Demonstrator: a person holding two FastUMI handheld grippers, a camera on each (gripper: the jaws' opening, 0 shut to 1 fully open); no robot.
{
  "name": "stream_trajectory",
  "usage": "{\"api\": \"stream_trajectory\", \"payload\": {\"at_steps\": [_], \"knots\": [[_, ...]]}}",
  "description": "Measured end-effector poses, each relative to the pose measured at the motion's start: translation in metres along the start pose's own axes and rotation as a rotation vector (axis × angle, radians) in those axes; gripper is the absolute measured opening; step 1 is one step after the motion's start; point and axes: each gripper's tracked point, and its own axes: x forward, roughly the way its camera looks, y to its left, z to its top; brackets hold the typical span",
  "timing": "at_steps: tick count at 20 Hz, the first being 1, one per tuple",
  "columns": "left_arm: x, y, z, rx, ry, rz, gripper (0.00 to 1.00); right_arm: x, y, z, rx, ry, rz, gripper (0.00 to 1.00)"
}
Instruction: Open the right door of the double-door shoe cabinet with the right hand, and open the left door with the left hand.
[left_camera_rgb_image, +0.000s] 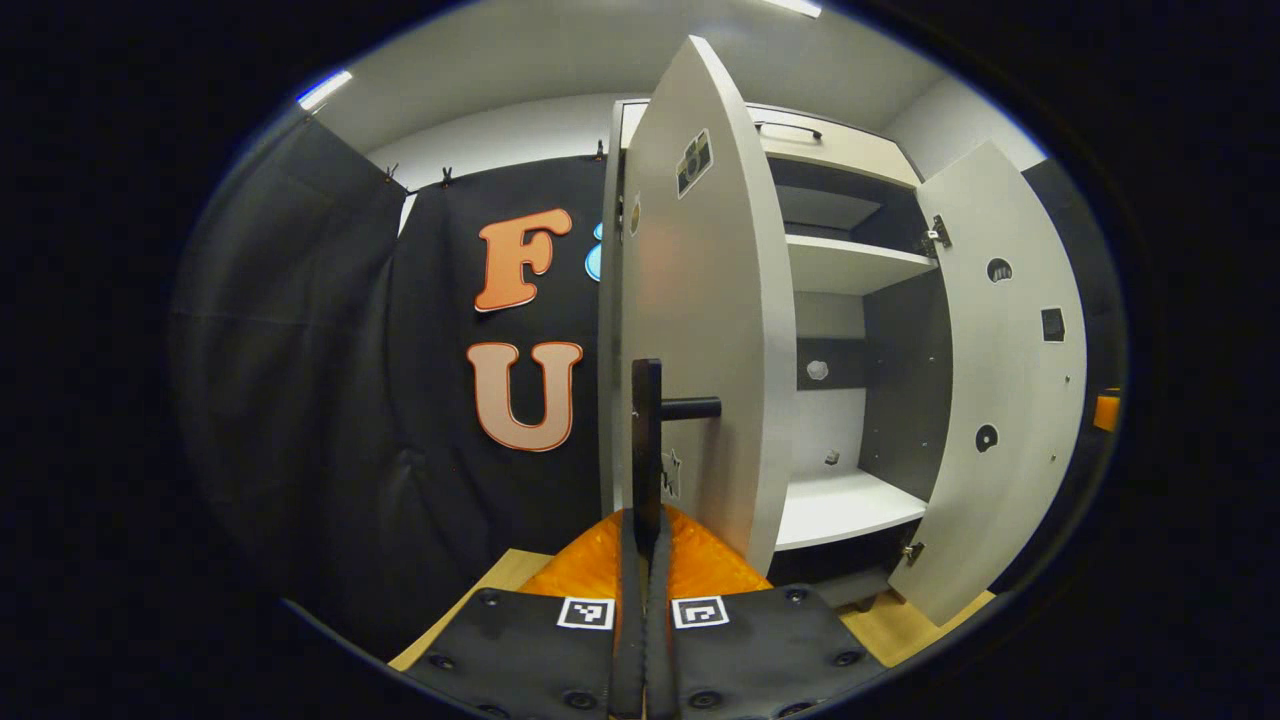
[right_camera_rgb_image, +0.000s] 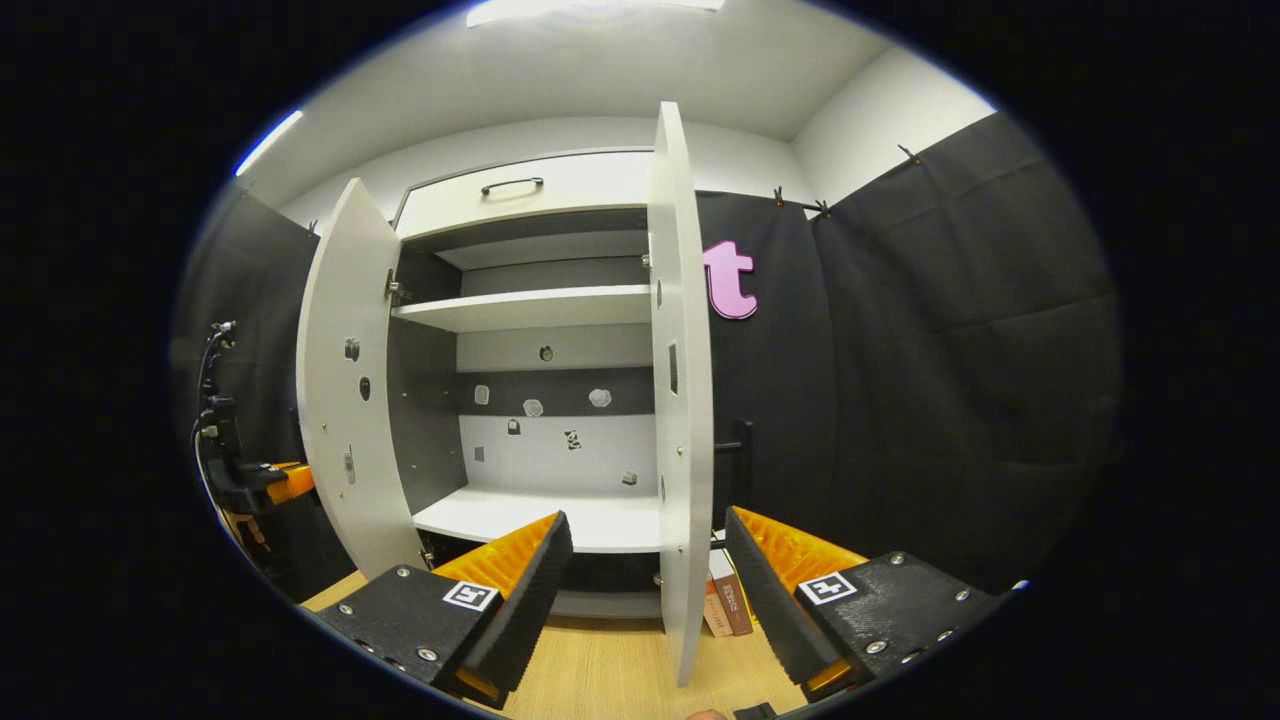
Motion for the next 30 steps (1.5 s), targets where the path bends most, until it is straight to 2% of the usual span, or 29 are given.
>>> {"api": "stream_trajectory", "payload": {"at_steps": [3, 8, 10, 12, 14, 18, 19, 20, 22, 24, 26, 27, 29, 30], "knots": [[-0.003, 0.021, -0.001, 0.004, -0.004, 0.005, 0.07, 0.001, 0.006, 0.000, -0.003, 0.002, 0.005, 0.93], [-0.009, 0.080, -0.004, -0.007, 0.002, 0.063, 0.07, 0.000, 0.016, 0.000, -0.012, 0.001, 0.011, 0.93], [-0.018, 0.073, -0.007, -0.079, 0.015, -0.014, 0.07, 0.002, 0.019, 0.001, -0.012, -0.002, 0.010, 0.94], [-0.025, 0.086, -0.008, -0.042, 0.038, 0.003, 0.07, 0.002, 0.021, 0.001, -0.019, 0.000, 0.006, 0.93], [-0.034, 0.085, -0.011, -0.033, 0.070, -0.012, 0.07, 0.002, 0.020, 0.002, -0.027, 0.001, 0.003, 0.93], [-0.049, 0.088, -0.002, -0.062, 0.100, -0.015, 0.09, 0.007, 0.023, 0.006, -0.041, -0.008, 0.013, 0.93], [-0.050, 0.091, 0.004, -0.057, 0.104, -0.009, 0.16, 0.008, 0.020, 0.007, -0.051, -0.006, 0.009, 0.93], [-0.054, 0.098, 0.008, -0.039, 0.104, 0.017, 0.30, 0.009, 0.018, 0.008, -0.058, -0.007, 0.003, 0.93], [-0.060, 0.106, 0.025, -0.007, 0.088, 0.055, 0.48, 0.011, 0.016, 0.013, -0.062, -0.017, -0.001, 0.93], [-0.065, 0.107, 0.043, -0.004, 0.055, 0.066, 0.52, 0.013, 0.013, 0.018, -0.067, -0.028, -0.011, 0.93], [-0.072, 0.108, 0.060, -0.005, 0.030, 0.068, 0.62, 0.014, 0.008, 0.024, -0.068, -0.042, -0.027, 0.94], [-0.075, 0.105, 0.068, -0.006, 0.020, 0.059, 0.63, 0.014, 0.006, 0.026, -0.067, -0.047, -0.035, 0.93], [-0.082, 0.101, 0.083, -0.009, 0.008, 0.039, 0.74, 0.015, 0.002, 0.031, -0.069, -0.061, -0.051, 0.93], [-0.083, 0.102, 0.091, -0.010, -0.006, 0.035, 0.86, 0.015, -0.001, 0.034, -0.071, -0.069, -0.057, 0.93]]}}
